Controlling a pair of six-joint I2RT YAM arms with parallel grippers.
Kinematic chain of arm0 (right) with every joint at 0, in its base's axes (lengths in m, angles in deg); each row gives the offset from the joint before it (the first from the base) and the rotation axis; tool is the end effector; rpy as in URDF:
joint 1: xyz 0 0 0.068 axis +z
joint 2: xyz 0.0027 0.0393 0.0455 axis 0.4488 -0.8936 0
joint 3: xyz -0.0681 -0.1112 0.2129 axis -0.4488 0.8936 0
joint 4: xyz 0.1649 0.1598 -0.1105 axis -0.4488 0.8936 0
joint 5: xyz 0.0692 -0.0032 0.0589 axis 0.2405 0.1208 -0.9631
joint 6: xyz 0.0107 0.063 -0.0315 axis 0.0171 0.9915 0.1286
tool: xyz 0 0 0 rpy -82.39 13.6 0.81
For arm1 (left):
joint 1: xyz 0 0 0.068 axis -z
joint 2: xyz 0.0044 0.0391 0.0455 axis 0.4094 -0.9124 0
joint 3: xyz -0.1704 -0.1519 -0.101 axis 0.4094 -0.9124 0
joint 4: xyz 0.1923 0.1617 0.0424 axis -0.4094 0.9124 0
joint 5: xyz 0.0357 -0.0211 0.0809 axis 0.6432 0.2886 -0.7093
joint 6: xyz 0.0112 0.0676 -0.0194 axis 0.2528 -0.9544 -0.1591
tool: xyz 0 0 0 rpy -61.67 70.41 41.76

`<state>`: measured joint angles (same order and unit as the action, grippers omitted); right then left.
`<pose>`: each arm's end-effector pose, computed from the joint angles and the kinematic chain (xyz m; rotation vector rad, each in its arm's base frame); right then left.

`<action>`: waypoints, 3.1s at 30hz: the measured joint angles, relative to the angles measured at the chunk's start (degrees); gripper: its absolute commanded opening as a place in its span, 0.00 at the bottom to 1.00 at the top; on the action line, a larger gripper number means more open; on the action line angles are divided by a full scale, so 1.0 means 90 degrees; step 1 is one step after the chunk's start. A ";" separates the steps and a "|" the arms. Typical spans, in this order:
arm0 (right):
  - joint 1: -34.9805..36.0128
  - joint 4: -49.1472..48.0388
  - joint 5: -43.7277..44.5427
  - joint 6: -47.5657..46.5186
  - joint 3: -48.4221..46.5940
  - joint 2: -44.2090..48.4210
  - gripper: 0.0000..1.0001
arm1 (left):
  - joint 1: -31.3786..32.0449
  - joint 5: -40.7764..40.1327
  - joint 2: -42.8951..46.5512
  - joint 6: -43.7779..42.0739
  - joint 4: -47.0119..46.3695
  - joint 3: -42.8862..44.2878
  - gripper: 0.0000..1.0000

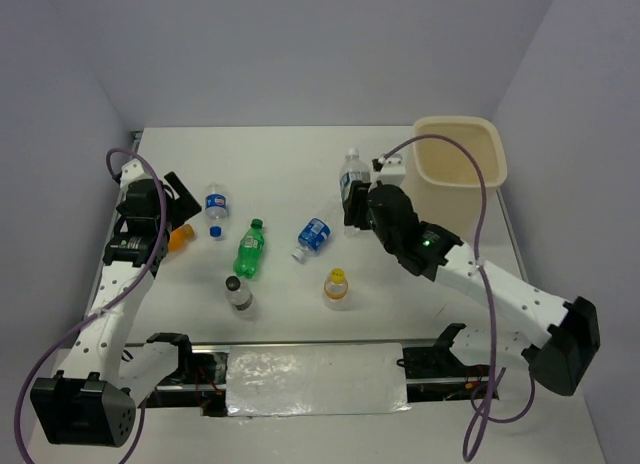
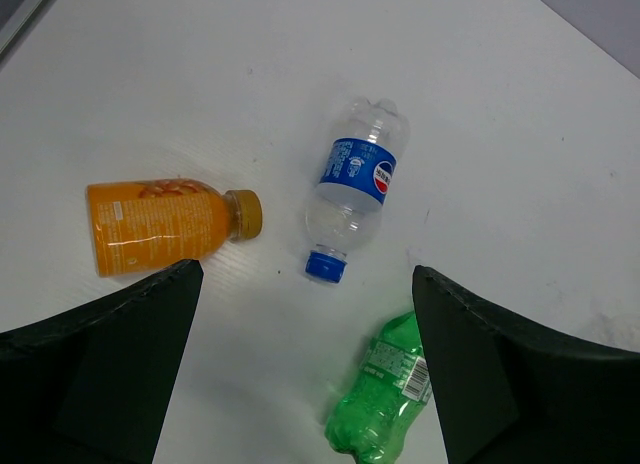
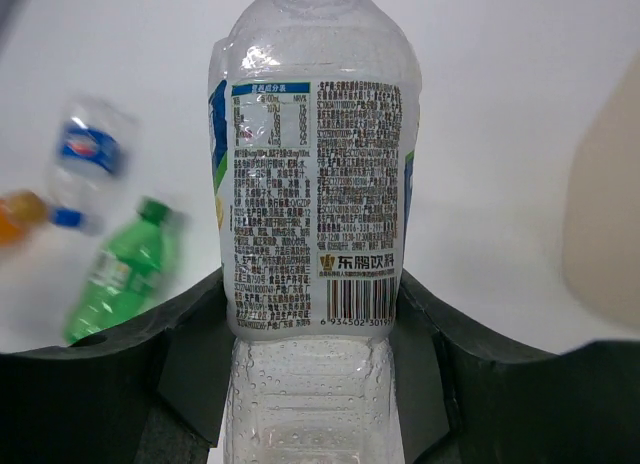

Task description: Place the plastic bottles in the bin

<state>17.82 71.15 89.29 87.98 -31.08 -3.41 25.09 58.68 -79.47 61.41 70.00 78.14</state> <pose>0.2180 0.1758 0.2776 -0.0352 2.0078 0.2827 0.2398 0.0145 0.2880 -0.7716 1.8550 -0.0726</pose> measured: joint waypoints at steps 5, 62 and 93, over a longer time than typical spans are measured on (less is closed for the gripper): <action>-0.0131 -0.0406 0.0192 -0.1035 -0.1061 0.0665 0.55 | -0.0002 0.0015 0.0012 -0.0002 0.0000 0.0000 0.99; 0.1821 0.1800 -0.1581 -0.1477 -0.0430 -0.1479 1.00 | -0.0007 0.0585 -0.0083 -0.0034 -0.0017 -0.0010 0.99; -0.1552 0.1724 0.0233 -0.1297 -0.3281 0.0134 0.36 | -0.0007 0.0401 -0.0034 -0.0027 0.0051 -0.0010 0.99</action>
<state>3.86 86.67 91.38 76.31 -60.61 -2.20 25.03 62.28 -79.77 61.17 70.46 78.05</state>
